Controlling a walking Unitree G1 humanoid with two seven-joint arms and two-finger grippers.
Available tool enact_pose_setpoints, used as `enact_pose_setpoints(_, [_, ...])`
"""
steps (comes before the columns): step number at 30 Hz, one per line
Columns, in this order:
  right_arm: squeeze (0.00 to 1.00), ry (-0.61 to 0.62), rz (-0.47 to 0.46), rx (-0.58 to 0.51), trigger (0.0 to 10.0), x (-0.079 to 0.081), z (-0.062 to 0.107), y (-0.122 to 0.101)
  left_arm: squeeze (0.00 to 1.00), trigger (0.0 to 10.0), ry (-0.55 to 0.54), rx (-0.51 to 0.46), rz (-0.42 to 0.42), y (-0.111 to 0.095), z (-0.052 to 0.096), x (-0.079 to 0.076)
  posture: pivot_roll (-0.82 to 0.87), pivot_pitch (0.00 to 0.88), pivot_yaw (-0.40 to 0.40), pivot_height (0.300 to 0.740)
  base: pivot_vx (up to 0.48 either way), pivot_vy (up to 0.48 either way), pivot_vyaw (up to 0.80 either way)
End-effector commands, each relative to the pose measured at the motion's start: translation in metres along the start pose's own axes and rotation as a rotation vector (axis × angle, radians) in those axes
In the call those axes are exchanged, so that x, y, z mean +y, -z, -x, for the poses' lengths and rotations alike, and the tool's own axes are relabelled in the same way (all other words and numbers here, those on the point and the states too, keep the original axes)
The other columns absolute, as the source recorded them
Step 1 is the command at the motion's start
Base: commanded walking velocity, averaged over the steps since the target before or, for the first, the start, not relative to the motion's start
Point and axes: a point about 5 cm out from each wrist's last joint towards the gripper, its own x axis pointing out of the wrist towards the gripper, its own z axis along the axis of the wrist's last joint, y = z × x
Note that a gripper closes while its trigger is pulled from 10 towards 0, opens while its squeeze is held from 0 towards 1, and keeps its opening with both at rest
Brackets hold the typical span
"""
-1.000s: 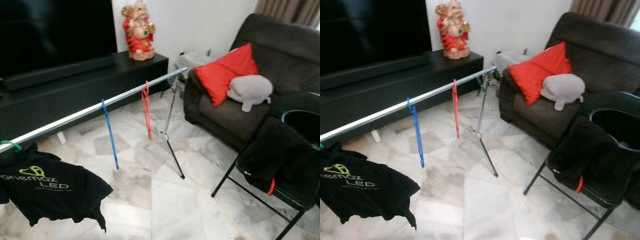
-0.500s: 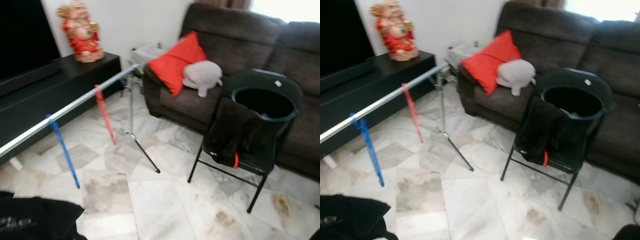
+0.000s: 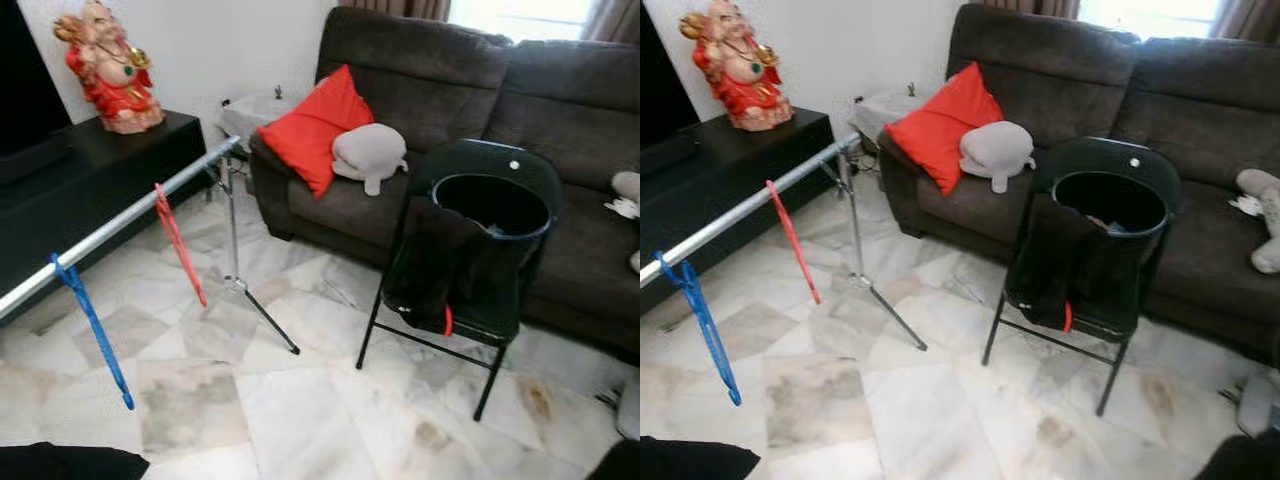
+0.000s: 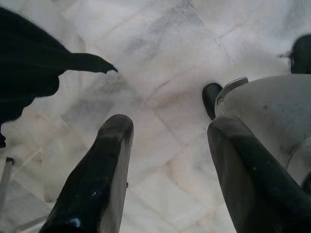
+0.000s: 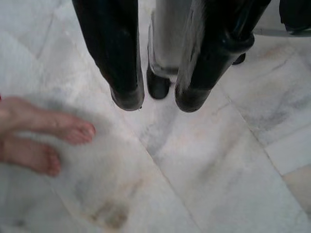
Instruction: Hang hanger
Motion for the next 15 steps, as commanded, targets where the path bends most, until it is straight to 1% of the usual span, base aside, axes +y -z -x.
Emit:
enact_pose_setpoints(1, [0.00,-0.004,-0.015,-0.011,10.0,0.0031,-0.0004,-0.0034,0.00,10.0,-0.004,0.020,0.010,0.0055,0.0011,0.0032,0.12,0.000,0.030,0.740,0.360,0.000,0.00])
enact_pose_setpoints(8, [0.00,-0.002,-0.019,-0.007,10.0,0.0031,-0.0005,-0.0033,0.00,10.0,-0.005,0.019,0.012,0.0051,0.0011,0.0033,0.12,0.000,0.030,0.740,0.359,0.000,0.00])
enact_pose_setpoints(10, [0.00,-0.003,-0.033,-0.007,10.0,0.0034,-0.0004,-0.0030,0.00,10.0,-0.005,0.019,0.013,0.0051,0.0011,0.0033,0.12,0.000,0.030,0.740,0.358,0.000,-0.77])
enact_pose_setpoints(15, [0.00,-0.007,-0.023,-0.006,10.0,0.0033,-0.0005,-0.0034,0.00,10.0,-0.004,0.020,0.014,0.0051,0.0010,0.0031,0.12,0.000,0.029,0.740,0.359,0.000,-0.75])
